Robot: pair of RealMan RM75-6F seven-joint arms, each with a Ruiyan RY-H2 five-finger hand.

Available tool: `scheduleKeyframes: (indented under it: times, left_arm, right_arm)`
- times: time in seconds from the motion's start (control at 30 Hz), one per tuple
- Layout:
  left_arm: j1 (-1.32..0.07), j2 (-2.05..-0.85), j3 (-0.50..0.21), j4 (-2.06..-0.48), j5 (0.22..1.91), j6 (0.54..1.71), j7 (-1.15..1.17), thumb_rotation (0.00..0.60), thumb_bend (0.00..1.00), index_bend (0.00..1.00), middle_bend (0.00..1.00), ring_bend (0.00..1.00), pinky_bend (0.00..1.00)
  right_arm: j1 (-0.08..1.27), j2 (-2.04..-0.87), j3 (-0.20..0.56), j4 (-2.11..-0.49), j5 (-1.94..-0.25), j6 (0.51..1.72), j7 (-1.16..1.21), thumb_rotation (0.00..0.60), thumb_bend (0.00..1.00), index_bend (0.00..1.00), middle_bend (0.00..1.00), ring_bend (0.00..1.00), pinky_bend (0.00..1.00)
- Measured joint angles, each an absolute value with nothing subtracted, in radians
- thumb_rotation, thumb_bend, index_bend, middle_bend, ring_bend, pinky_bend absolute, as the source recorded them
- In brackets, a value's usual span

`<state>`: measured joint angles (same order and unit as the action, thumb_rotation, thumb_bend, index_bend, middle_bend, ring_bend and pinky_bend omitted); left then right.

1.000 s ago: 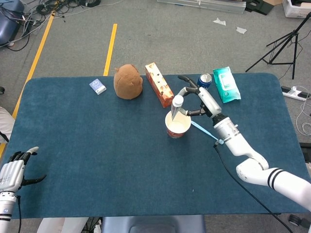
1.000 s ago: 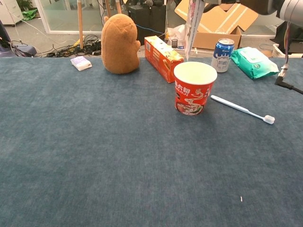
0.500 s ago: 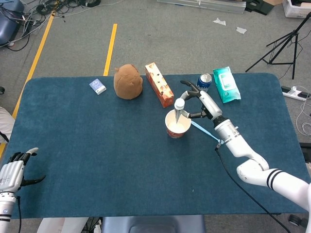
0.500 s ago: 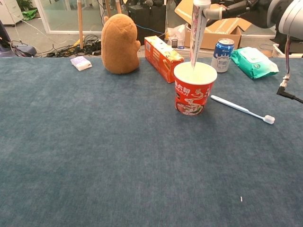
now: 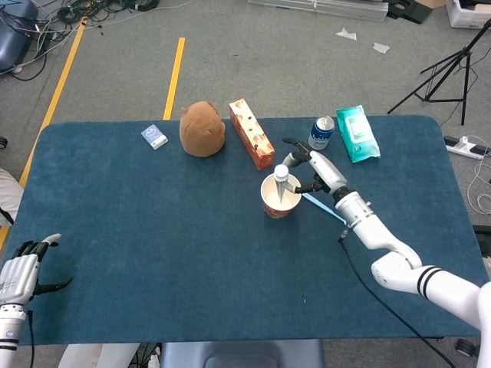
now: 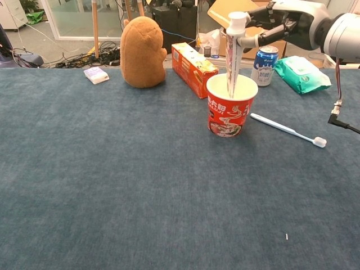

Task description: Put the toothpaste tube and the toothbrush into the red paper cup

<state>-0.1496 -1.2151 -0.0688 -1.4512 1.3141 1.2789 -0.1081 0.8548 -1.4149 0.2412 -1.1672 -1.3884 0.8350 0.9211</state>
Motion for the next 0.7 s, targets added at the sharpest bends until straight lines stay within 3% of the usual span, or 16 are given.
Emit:
scheduleKeyframes:
  times: [0.7]
  left_arm:
    - [-0.143, -1.225, -0.068, -1.432, 1.316, 1.278, -0.124, 0.600, 0.03, 0.17, 0.28, 0.22, 0.13]
  right_arm:
    - [0.886, -1.418, 0.243, -1.160, -1.322, 0.735, 0.730, 0.600, 0.21, 0.69, 0.11, 0.00, 0.33]
